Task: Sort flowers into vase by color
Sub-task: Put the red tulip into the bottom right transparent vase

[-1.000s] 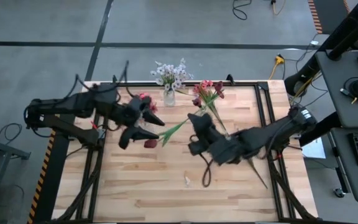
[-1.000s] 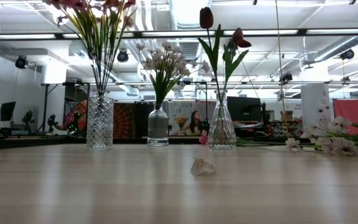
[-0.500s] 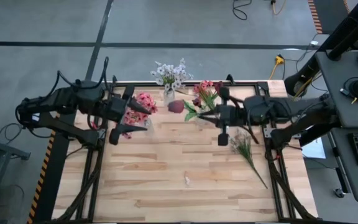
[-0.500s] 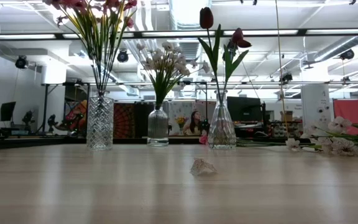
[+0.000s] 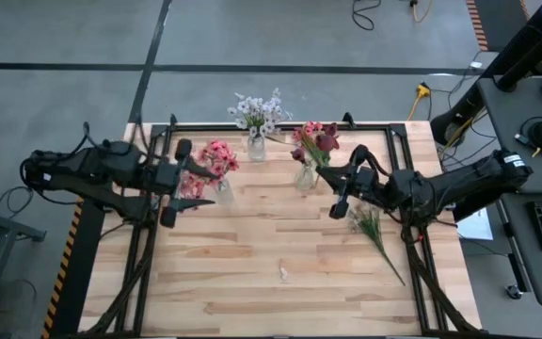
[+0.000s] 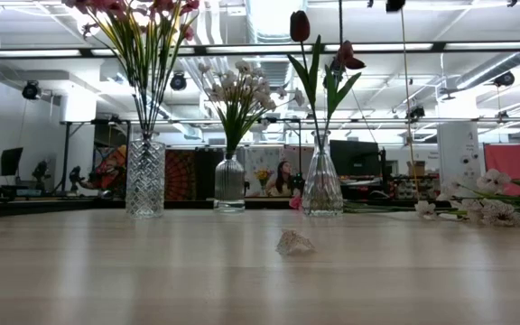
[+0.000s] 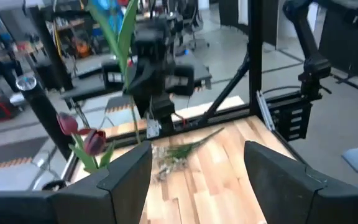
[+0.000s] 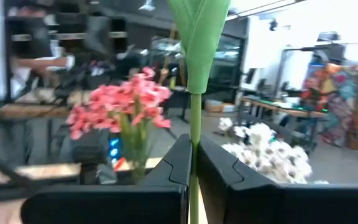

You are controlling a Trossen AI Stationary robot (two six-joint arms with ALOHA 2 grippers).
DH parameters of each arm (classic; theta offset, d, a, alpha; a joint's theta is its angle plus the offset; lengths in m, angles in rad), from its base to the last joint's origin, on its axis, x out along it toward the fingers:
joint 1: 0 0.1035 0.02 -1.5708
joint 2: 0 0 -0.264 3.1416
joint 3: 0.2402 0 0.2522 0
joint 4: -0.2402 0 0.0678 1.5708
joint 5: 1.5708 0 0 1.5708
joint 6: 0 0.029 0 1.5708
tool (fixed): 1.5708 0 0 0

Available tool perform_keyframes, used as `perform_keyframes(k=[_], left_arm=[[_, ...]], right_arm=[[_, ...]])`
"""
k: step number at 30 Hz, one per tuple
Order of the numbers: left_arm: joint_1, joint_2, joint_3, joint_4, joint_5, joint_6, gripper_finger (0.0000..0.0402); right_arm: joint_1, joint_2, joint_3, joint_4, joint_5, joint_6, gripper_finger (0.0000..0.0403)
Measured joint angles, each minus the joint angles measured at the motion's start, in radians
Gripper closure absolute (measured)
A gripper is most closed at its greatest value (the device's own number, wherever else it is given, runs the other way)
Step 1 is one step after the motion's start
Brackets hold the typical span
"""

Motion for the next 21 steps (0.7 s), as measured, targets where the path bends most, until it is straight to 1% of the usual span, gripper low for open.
perform_keyframes(k=[4, 6, 9, 14, 17, 18, 21], left_arm=[[-0.042, -0.034, -0.002, 0.001, -0.043, 0.041, 0.0165], [-0.057, -0.05, -0.002, 0.001, -0.075, 0.07, 0.0165], [-0.067, -0.068, -0.005, -0.003, -0.115, 0.096, 0.0165], [-0.067, -0.082, -0.06, 0.01, -0.146, 0.138, 0.0165], [-0.067, -0.083, -0.113, 0.024, -0.214, 0.15, 0.0165], [-0.067, -0.083, -0.127, 0.024, -0.232, 0.147, 0.0165], [-0.068, -0.091, -0.163, 0.025, -0.246, 0.123, 0.0165]], right_arm=[[0.0, 0.031, -0.101, 0.234, 0.051, 0.006, 0.0391], [-0.002, 0.049, -0.144, 0.338, 0.101, 0.009, 0.039], [-0.008, 0.092, -0.191, 0.436, 0.135, 0.014, 0.0391], [-0.046, 0.166, -0.205, 0.513, 0.139, 0.028, 0.039], [-0.083, 0.192, -0.207, 0.508, 0.136, 0.053, 0.039], [-0.093, 0.194, -0.207, 0.509, 0.122, 0.055, 0.039], [-0.119, 0.193, -0.207, 0.498, 0.073, 0.075, 0.039]])
